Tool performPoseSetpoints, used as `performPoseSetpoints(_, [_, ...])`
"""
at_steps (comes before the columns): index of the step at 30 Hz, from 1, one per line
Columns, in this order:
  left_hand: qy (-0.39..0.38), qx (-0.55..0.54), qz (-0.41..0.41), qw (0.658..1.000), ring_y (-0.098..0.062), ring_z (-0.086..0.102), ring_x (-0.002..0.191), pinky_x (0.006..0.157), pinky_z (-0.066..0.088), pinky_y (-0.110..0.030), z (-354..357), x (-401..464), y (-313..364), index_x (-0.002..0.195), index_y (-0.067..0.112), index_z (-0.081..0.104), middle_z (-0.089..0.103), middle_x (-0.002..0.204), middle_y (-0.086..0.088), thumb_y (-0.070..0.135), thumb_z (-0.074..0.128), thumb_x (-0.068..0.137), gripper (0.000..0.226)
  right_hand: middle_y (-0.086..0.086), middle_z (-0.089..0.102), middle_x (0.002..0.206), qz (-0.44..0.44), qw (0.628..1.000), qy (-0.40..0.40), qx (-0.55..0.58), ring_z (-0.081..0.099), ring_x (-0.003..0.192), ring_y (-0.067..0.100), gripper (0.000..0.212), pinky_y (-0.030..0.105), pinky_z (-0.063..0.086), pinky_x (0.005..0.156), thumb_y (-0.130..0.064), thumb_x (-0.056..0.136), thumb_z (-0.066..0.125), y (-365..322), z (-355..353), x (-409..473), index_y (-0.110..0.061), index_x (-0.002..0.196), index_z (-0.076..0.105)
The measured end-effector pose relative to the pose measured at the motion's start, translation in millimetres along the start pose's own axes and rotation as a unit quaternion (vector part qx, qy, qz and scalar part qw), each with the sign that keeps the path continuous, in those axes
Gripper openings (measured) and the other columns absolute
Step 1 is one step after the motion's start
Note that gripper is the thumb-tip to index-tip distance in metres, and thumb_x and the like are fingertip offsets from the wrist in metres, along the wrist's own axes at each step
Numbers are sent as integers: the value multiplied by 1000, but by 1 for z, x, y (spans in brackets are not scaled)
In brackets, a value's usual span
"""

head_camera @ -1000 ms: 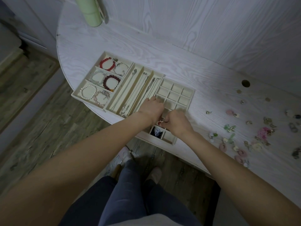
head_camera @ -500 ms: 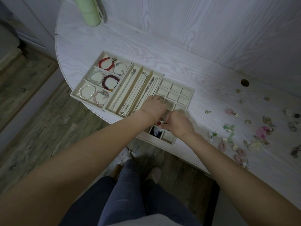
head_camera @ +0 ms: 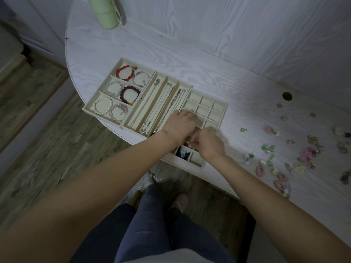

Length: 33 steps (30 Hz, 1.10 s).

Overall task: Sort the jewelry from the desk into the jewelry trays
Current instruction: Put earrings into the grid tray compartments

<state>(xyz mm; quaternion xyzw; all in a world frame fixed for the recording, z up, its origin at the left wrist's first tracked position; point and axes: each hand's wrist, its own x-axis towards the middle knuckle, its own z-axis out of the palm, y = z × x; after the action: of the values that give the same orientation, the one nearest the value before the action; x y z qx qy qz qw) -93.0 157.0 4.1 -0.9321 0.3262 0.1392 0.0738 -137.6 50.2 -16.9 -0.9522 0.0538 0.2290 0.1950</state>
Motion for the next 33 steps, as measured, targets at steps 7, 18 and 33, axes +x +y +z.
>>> performPoseSetpoints(7, [-9, -16, 57, 998, -22, 28, 132, 103, 29, -35, -3, -17, -21, 113, 19, 66, 36, 140, -7, 19, 54, 90, 25, 5, 69, 99, 2, 999, -6, -47, 64, 91, 24, 17, 33, 51, 72, -10, 89, 59, -3, -2, 6, -18, 90, 73])
performPoseSetpoints(18, [-53, 95, 93, 990, -25, 29, 130, 101, 30, -36, 3, -25, -13, 114, 17, 63, 26, 148, -11, 24, 47, 94, 26, 7, 67, 96, 7, 997, -1, -76, 63, 88, 25, 16, 29, 48, 67, -11, 88, 60, -4, -5, 5, -18, 94, 73])
performPoseSetpoints(33, [-60, 94, 79, 991, -26, 24, 133, 102, 29, -35, 0, -34, -12, 124, 18, 58, 20, 148, -12, 19, 47, 94, 32, 6, 68, 96, -11, 998, 18, -63, 64, 89, 24, 14, 29, 43, 64, -22, 92, 58, -2, -3, -4, -17, 91, 71])
